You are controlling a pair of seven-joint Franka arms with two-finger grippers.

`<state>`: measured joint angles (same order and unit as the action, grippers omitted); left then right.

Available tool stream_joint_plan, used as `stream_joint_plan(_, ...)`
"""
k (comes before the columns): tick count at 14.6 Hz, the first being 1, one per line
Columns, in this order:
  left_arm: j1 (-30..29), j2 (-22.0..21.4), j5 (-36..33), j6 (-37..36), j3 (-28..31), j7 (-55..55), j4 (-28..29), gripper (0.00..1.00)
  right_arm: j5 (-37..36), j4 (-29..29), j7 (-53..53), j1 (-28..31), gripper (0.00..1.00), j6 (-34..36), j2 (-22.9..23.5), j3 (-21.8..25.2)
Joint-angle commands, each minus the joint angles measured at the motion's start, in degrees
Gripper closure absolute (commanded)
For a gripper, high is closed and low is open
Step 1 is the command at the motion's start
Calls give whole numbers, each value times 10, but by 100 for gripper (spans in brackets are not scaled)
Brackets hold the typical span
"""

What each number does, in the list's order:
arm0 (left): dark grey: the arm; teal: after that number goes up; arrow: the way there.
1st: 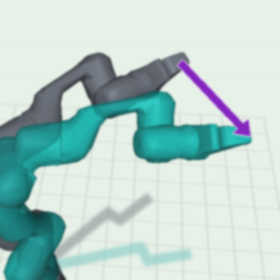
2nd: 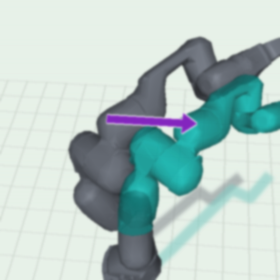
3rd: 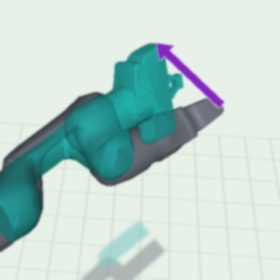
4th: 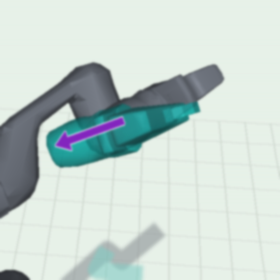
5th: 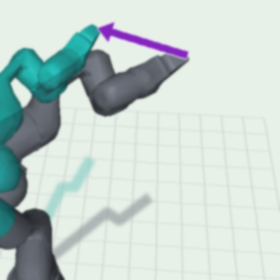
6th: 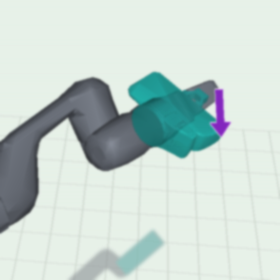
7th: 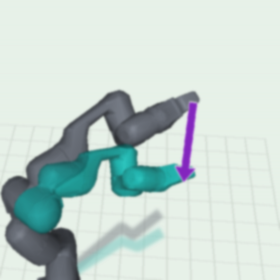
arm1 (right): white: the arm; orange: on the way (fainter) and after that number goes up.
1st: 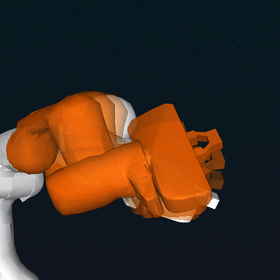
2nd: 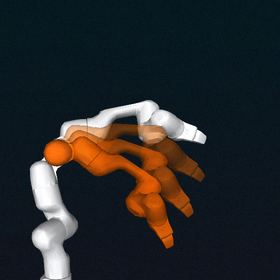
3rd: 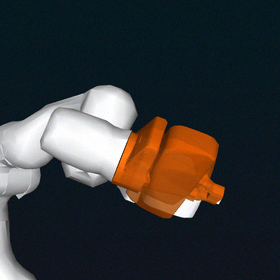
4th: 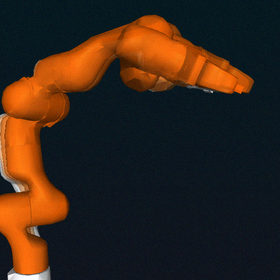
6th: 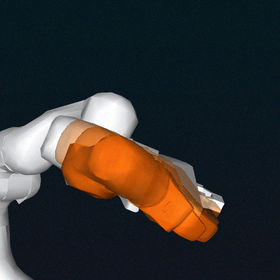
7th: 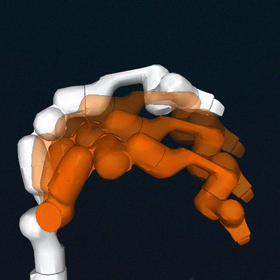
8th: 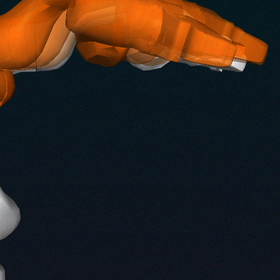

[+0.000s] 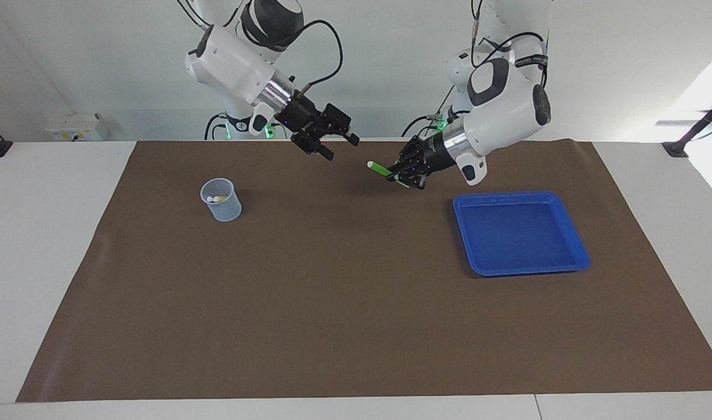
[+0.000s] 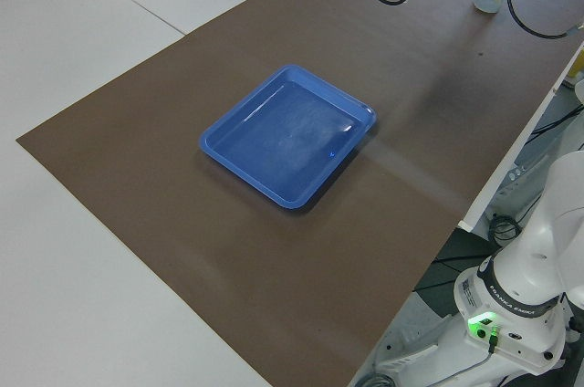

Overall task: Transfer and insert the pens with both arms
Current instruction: 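Grasp the green pen with the right gripper, open the left gripper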

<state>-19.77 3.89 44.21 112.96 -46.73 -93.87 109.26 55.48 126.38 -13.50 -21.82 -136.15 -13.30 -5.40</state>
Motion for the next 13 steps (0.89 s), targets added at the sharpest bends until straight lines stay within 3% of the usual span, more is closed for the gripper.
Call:
stream_joint_plan(1,16,-26,24,30,5,-25,24,100,16,8,3,-4,0,-17,-1,0)
stream_joint_plan(10,21,-30,47,58,4,-39,28,100,15,4,52,-14,14,-52,18,-1)
stream_joint_plan(13,30,-31,60,62,3,-40,28,100,15,4,42,-15,24,-61,21,-2)
